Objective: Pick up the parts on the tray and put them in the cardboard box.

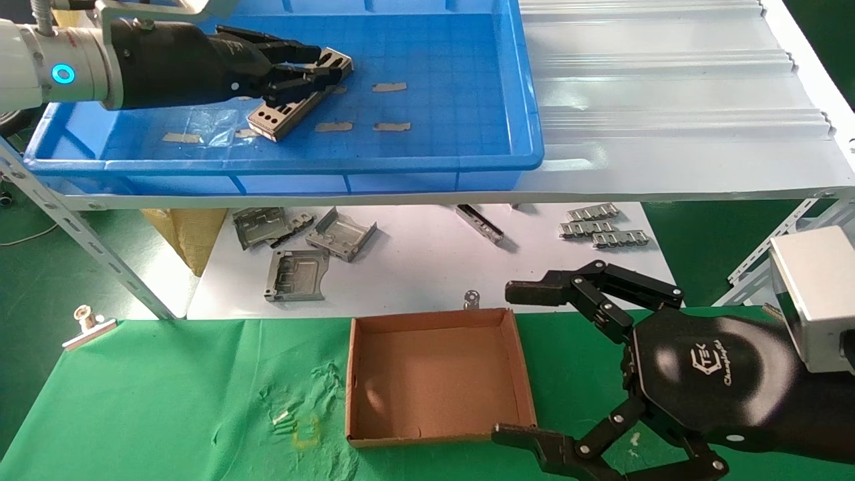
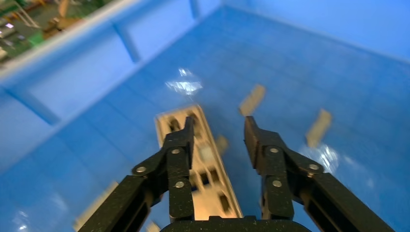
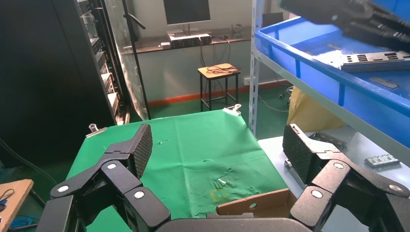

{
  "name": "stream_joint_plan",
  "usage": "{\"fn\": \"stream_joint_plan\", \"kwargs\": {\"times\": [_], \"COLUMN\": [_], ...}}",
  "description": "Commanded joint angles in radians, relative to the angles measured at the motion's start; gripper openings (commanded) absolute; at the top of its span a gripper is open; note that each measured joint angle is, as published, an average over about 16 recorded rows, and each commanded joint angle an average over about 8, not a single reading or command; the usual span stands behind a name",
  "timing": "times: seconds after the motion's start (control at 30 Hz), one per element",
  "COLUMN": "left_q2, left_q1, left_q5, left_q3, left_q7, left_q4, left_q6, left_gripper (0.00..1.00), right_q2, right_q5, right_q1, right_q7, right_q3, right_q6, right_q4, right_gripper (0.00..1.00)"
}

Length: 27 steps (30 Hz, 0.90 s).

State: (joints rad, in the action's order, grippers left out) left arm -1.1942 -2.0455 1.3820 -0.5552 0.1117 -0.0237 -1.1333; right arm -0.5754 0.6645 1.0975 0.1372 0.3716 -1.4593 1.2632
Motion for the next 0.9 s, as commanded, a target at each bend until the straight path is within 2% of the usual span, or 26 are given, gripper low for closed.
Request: {"fn": "stream_joint_plan", "kwargs": {"times": [0.03, 0.43, 0.7, 0.73, 0.8, 0.9], "left_q2": [0.004, 0.007, -0.001, -0.002, -0.003, -0.004], "left_q1": [-0.003, -0.003, 0.002, 0.003, 0.007, 0.011], "left_q5": [0.01, 0.013, 0.003, 0.001, -0.003, -0.006], "left_q3": [-0.007, -0.009, -0.002, -0.001, 0.002, 0.004], "left_q7": [-0.001, 0.002, -0.041, -0.047, -0.056, -0.065], "left_q4": [0.005, 0.02, 0.041, 0.043, 0.045, 0.045], "left_q6": [-0.022, -0.002, -0.002, -0.002, -0.002, 0.003], "left_gripper": [1.0, 1.0, 0.98, 0.94, 0.77, 0.39], "right_q2": [0.0, 0.0, 0.0, 0.0, 0.0, 0.0], "right_q5": [0.0, 0.0, 0.0, 0.0, 0.0, 0.0], "right_q1": [0.0, 0.0, 0.0, 0.0, 0.0, 0.0], "right_q7": [0.0, 0.0, 0.0, 0.0, 0.0, 0.0], "right_q3": [0.0, 0.0, 0.0, 0.0, 0.0, 0.0], "right_q6": [0.0, 0.0, 0.0, 0.0, 0.0, 0.0], "right_q4": [0.0, 0.0, 0.0, 0.0, 0.0, 0.0], "right_gripper": [1.0, 1.0, 1.0, 1.0, 1.0, 1.0]}}
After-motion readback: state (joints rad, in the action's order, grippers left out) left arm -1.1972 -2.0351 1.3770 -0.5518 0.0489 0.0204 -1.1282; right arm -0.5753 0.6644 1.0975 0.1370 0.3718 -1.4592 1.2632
